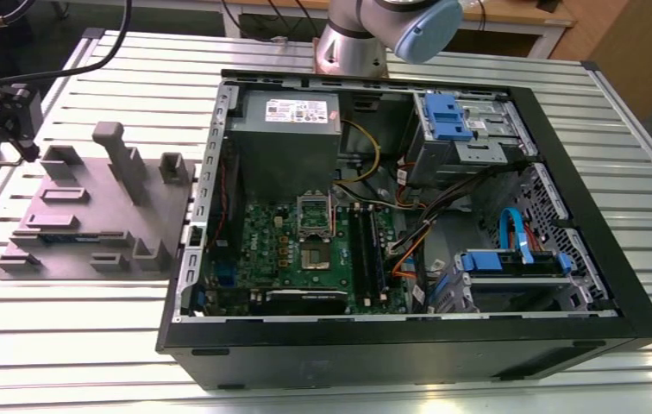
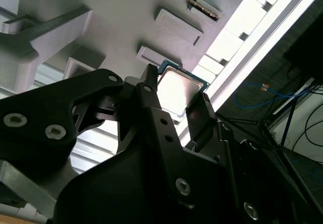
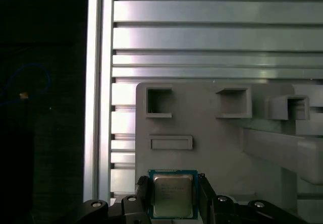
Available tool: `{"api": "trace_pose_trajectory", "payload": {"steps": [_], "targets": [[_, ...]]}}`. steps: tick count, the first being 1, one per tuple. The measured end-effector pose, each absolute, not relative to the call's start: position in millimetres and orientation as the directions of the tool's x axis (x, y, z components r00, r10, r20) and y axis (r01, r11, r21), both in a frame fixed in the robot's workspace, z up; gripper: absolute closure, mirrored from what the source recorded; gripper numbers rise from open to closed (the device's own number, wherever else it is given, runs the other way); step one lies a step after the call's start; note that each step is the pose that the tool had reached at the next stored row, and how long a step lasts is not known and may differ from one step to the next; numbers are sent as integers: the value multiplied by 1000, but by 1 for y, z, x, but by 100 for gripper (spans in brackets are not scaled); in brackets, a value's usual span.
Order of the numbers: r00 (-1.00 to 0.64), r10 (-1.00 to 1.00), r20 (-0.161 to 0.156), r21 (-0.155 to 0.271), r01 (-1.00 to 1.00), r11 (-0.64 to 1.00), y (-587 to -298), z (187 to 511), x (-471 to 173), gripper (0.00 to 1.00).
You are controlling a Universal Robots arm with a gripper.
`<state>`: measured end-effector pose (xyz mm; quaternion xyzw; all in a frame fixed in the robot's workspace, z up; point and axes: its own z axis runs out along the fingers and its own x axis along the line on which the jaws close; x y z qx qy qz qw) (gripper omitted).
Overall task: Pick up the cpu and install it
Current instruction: 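Pick up the cpu and move it towards the insertion slot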
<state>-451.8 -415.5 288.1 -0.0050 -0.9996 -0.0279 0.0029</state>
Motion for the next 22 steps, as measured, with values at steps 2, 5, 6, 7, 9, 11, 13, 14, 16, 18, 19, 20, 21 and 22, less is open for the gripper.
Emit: {"api": "trace_pose_trajectory", "payload": {"steps": [2, 5, 6, 7, 9, 11, 13, 14, 16, 18, 19, 20, 21, 22], "targets": [[-1000, 10, 6, 56, 10, 998, -415, 289, -452, 53], [-1000, 10, 6, 56, 10, 998, -415, 289, -452, 53], [-1000, 10, 6, 56, 10, 998, -415, 289, -452, 53], [-1000, 10, 6, 56, 10, 998, -415, 289, -452, 53], [-1000, 10, 6, 56, 10, 998, -415, 290, -452, 53], [-1000, 10, 6, 56, 10, 998, -415, 290, -452, 53], [-1000, 10, 6, 56, 10, 998, -415, 291, -452, 53], [-1000, 10, 6, 56, 10, 998, -415, 291, -452, 53], [-1000, 10, 6, 56, 10, 998, -415, 291, -452, 53], [-1000, 10, 6, 56, 10, 998, -415, 292, -452, 53], [-1000, 10, 6, 56, 10, 998, -415, 292, -452, 53], [-1000, 10, 6, 56, 10, 998, -415, 292, -452, 53], [-1000, 10, 6, 56, 10, 998, -415, 292, -452, 53], [-1000, 10, 6, 56, 10, 998, -415, 293, -452, 53]]}}
